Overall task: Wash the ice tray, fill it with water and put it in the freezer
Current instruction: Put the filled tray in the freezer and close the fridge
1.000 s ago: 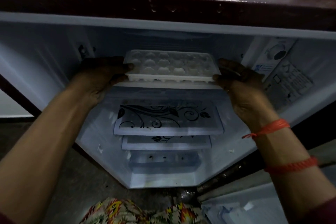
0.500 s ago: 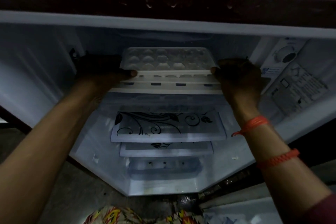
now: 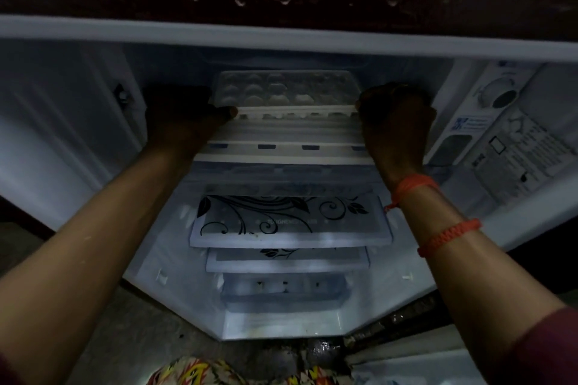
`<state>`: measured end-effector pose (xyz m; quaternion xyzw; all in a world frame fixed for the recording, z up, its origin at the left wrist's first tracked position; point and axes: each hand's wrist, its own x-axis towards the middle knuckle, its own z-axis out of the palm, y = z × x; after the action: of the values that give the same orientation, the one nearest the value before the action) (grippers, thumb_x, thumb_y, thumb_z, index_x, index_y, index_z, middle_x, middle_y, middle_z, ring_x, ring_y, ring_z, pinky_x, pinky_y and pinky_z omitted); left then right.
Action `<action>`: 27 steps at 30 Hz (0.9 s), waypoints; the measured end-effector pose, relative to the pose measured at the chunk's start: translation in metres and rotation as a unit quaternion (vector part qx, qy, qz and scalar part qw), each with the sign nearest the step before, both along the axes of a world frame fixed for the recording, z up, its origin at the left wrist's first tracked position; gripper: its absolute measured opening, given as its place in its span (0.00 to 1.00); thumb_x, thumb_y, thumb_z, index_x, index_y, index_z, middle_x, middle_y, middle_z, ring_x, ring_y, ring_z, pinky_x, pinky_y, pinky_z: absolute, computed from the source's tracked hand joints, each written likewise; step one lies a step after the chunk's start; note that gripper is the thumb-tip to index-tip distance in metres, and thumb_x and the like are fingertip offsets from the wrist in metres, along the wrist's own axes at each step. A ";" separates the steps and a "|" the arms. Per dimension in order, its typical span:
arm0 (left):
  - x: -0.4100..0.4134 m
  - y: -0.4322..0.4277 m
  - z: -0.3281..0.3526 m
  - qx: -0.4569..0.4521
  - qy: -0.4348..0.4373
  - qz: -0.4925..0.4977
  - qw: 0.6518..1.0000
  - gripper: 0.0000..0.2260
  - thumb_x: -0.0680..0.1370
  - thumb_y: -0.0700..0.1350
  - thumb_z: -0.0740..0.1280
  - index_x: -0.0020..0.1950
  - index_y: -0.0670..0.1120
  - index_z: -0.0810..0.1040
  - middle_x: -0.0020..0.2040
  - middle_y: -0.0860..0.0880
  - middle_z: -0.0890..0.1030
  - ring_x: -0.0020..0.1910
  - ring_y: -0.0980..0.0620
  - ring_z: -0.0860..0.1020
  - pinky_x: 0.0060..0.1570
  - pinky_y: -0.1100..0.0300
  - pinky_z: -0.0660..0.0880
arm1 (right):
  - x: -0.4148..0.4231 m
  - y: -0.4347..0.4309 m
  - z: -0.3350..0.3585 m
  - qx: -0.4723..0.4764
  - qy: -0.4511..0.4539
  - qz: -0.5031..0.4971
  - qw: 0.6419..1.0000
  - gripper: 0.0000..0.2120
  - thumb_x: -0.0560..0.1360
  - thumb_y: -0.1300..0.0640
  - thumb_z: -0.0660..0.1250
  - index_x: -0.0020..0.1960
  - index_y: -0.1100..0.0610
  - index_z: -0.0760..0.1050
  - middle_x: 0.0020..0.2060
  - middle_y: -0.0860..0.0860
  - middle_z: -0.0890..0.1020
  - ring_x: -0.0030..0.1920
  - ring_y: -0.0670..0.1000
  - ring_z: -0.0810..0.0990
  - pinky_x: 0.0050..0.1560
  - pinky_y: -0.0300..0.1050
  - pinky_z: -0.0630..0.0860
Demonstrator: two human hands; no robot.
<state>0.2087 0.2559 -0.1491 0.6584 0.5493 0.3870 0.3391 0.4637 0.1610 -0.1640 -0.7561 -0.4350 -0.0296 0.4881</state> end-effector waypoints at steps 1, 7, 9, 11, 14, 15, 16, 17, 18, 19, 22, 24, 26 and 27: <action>0.002 0.000 0.001 0.004 0.010 -0.003 1.000 0.27 0.75 0.48 0.75 0.72 0.41 0.74 0.72 0.43 0.74 0.71 0.46 0.71 0.73 0.58 0.65 | -0.001 0.000 0.001 -0.006 0.002 0.000 1.000 0.07 0.80 0.62 0.67 0.54 0.61 0.82 0.54 0.55 0.83 0.49 0.45 0.74 0.45 0.22 0.62; 0.007 0.003 0.001 -0.031 0.093 0.020 0.995 0.29 0.79 0.54 0.69 0.77 0.44 0.69 0.77 0.44 0.68 0.75 0.45 0.65 0.68 0.65 0.56 | -0.008 -0.007 0.006 -0.029 -0.036 -0.006 0.999 0.08 0.81 0.62 0.65 0.52 0.61 0.82 0.52 0.56 0.84 0.46 0.44 0.73 0.39 0.18 0.60; 0.006 0.003 0.002 -0.024 0.117 0.028 0.992 0.27 0.79 0.56 0.69 0.74 0.43 0.72 0.74 0.41 0.72 0.73 0.42 0.68 0.72 0.56 0.61 | -0.013 -0.017 0.008 -0.026 -0.033 -0.008 0.999 0.07 0.80 0.61 0.66 0.53 0.59 0.83 0.52 0.54 0.84 0.47 0.42 0.73 0.37 0.14 0.57; 0.004 -0.002 0.003 -0.018 0.148 0.035 0.988 0.25 0.79 0.58 0.68 0.68 0.42 0.77 0.69 0.39 0.75 0.69 0.40 0.71 0.70 0.49 0.66 | -0.019 -0.029 0.008 -0.011 -0.032 -0.010 0.999 0.07 0.79 0.61 0.66 0.53 0.58 0.83 0.49 0.52 0.84 0.45 0.41 0.73 0.38 0.14 0.57; 0.001 -0.020 0.004 0.003 0.043 0.044 0.998 0.18 0.75 0.51 0.75 0.56 0.38 0.81 0.60 0.40 0.81 0.63 0.42 0.77 0.67 0.51 0.71 | -0.029 -0.050 0.007 -0.008 -0.034 -0.007 0.999 0.07 0.79 0.63 0.65 0.51 0.58 0.83 0.44 0.45 0.79 0.38 0.39 0.72 0.37 0.16 0.60; -0.001 -0.027 0.004 -0.004 -0.009 0.050 0.999 0.16 0.74 0.48 0.77 0.54 0.39 0.82 0.57 0.44 0.83 0.60 0.45 0.79 0.65 0.54 0.73 | -0.032 -0.057 0.007 -0.003 -0.032 -0.001 0.999 0.07 0.79 0.63 0.65 0.50 0.57 0.83 0.43 0.45 0.78 0.38 0.41 0.74 0.37 0.17 0.61; -0.002 -0.036 0.006 -0.013 -0.043 0.050 0.998 0.15 0.73 0.47 0.78 0.54 0.40 0.82 0.52 0.50 0.84 0.55 0.53 0.81 0.62 0.60 0.74 | -0.035 -0.065 0.007 0.005 -0.030 0.005 1.000 0.07 0.78 0.63 0.66 0.50 0.57 0.83 0.43 0.45 0.79 0.40 0.42 0.76 0.38 0.18 0.63; -0.003 -0.046 0.007 -0.020 -0.052 0.049 0.997 0.13 0.73 0.46 0.78 0.54 0.43 0.82 0.47 0.58 0.84 0.50 0.61 0.80 0.58 0.66 0.73 | -0.037 -0.074 0.007 0.016 -0.026 0.012 0.999 0.06 0.78 0.63 0.67 0.49 0.57 0.83 0.42 0.45 0.80 0.40 0.42 0.77 0.40 0.19 0.65; -0.004 -0.057 0.007 -0.020 -0.061 0.049 0.997 0.13 0.74 0.45 0.77 0.56 0.45 0.82 0.46 0.63 0.82 0.47 0.66 0.78 0.54 0.70 0.72 | -0.040 -0.082 0.007 0.026 -0.017 0.016 0.999 0.06 0.77 0.63 0.67 0.49 0.56 0.83 0.42 0.44 0.81 0.40 0.42 0.78 0.41 0.21 0.68; -0.007 -0.070 0.006 -0.022 -0.083 0.045 0.995 0.17 0.74 0.44 0.77 0.61 0.45 0.81 0.49 0.62 0.81 0.49 0.66 0.78 0.52 0.73 0.73 | -0.043 -0.093 0.007 0.033 -0.001 0.017 0.999 0.06 0.77 0.62 0.68 0.49 0.56 0.83 0.42 0.44 0.82 0.40 0.42 0.79 0.43 0.24 0.72; -0.014 -0.118 0.003 -0.029 -0.128 0.011 0.991 0.25 0.74 0.41 0.77 0.70 0.42 0.76 0.61 0.51 0.81 0.57 0.57 0.80 0.55 0.72 0.76 | -0.055 -0.131 0.007 0.042 0.023 0.006 0.999 0.05 0.77 0.61 0.69 0.50 0.56 0.84 0.42 0.43 0.82 0.41 0.40 0.80 0.44 0.21 0.71; -0.017 -0.148 -0.006 -0.042 -0.106 -0.013 0.993 0.24 0.75 0.42 0.76 0.69 0.44 0.77 0.60 0.51 0.82 0.56 0.59 0.81 0.57 0.68 0.77 | -0.063 -0.159 0.004 0.047 0.035 0.003 0.998 0.03 0.77 0.59 0.71 0.49 0.55 0.84 0.41 0.42 0.81 0.41 0.40 0.81 0.45 0.22 0.72; -0.017 -0.179 -0.011 -0.063 -0.098 -0.046 0.992 0.22 0.75 0.42 0.76 0.68 0.45 0.78 0.59 0.51 0.82 0.56 0.61 0.81 0.54 0.69 0.77 | -0.070 -0.191 -0.001 0.052 0.052 -0.001 0.997 0.02 0.76 0.60 0.72 0.47 0.54 0.83 0.42 0.42 0.82 0.46 0.40 0.83 0.49 0.27 0.76; -0.017 -0.195 -0.013 -0.073 -0.096 -0.064 0.991 0.22 0.75 0.42 0.76 0.68 0.46 0.78 0.60 0.51 0.82 0.57 0.60 0.81 0.53 0.69 0.77 | -0.074 -0.208 -0.002 0.053 0.058 -0.006 0.997 0.02 0.76 0.60 0.73 0.47 0.54 0.83 0.43 0.41 0.82 0.50 0.41 0.84 0.52 0.29 0.77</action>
<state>0.1918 0.0610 -0.1625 0.6255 0.4980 0.3848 0.4613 0.3895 -0.0473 -0.1662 -0.7318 -0.3992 -0.0113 0.5522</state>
